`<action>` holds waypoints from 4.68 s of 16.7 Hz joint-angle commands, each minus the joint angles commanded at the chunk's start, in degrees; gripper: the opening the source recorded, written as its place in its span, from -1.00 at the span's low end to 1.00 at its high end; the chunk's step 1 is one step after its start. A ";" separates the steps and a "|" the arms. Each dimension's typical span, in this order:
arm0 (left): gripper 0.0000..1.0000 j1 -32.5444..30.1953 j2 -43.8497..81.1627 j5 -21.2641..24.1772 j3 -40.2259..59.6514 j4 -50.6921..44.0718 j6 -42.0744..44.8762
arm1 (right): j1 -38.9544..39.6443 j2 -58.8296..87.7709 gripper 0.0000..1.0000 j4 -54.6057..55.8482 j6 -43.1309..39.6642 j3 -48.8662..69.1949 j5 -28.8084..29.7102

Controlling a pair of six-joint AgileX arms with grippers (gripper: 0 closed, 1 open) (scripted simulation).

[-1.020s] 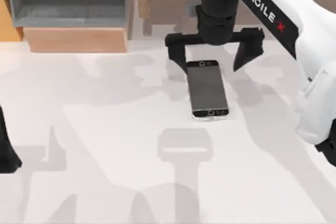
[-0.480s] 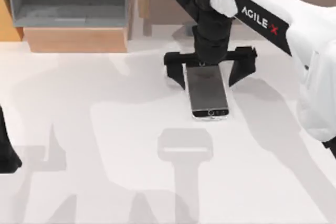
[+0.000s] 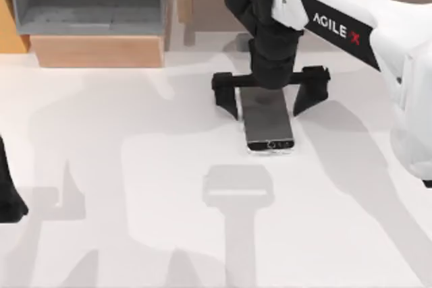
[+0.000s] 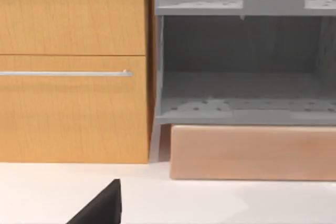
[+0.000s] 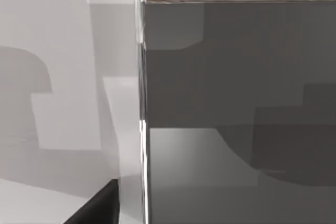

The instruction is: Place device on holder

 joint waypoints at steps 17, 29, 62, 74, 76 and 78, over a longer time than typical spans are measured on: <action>1.00 0.00 0.00 0.00 0.00 0.00 0.00 | 0.00 0.00 -1.00 0.00 0.00 0.00 0.00; 1.00 0.00 0.00 0.00 0.00 0.00 0.00 | -0.17 -1.99 -1.00 -4.72 -0.13 3.67 0.46; 1.00 0.00 0.00 0.00 0.00 0.00 0.00 | -33.12 -76.60 -1.00 41.76 -12.09 -67.50 0.32; 1.00 0.00 0.00 0.00 0.00 0.00 0.00 | -48.59 -100.07 -1.00 61.04 -23.28 -100.84 -0.22; 1.00 0.00 0.00 0.00 0.00 0.00 0.00 | -50.13 -103.47 -1.00 63.72 -25.91 -104.70 -0.85; 1.00 0.00 0.00 0.00 0.00 0.00 0.00 | -50.93 -105.25 -1.00 65.35 -27.54 -106.69 -1.35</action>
